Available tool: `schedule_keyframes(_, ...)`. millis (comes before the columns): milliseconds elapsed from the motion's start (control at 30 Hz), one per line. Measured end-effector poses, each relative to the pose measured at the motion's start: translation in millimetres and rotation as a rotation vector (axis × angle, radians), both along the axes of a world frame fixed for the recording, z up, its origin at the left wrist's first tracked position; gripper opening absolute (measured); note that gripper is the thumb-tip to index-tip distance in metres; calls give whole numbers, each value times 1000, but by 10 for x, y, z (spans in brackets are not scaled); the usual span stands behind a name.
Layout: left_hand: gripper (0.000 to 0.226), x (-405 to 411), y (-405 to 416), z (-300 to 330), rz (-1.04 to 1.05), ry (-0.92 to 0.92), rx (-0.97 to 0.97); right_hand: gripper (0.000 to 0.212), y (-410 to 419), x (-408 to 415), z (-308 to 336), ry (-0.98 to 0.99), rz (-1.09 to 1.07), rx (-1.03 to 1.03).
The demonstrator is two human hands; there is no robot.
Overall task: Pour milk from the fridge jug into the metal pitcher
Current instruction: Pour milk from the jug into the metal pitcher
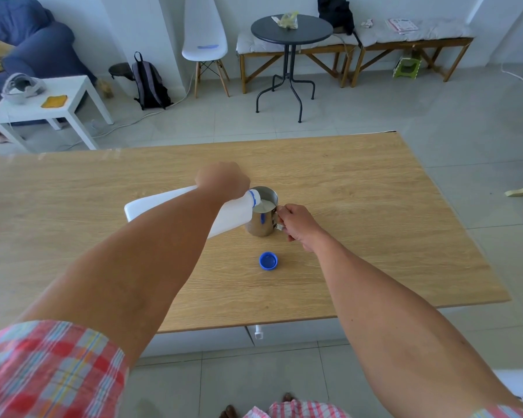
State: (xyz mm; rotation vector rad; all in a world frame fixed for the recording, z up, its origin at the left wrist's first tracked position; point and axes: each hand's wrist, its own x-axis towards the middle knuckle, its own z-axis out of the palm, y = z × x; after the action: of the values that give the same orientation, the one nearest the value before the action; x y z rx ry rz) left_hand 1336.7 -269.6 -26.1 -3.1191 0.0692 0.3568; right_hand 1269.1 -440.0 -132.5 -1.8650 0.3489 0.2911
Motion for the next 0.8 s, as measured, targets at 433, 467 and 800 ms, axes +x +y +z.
schedule_keyframes(433,24,8,-23,9,-7,9,5,37,-8,7,3,7,6,-9)
schedule_keyframes(467,24,7,-24,10,-7,9,4,37,-10,6,4,8,6,-8)
schedule_keyframes(800,24,8,-17,14,-6,4,13,38,-1,-13,26,-34,11,-18)
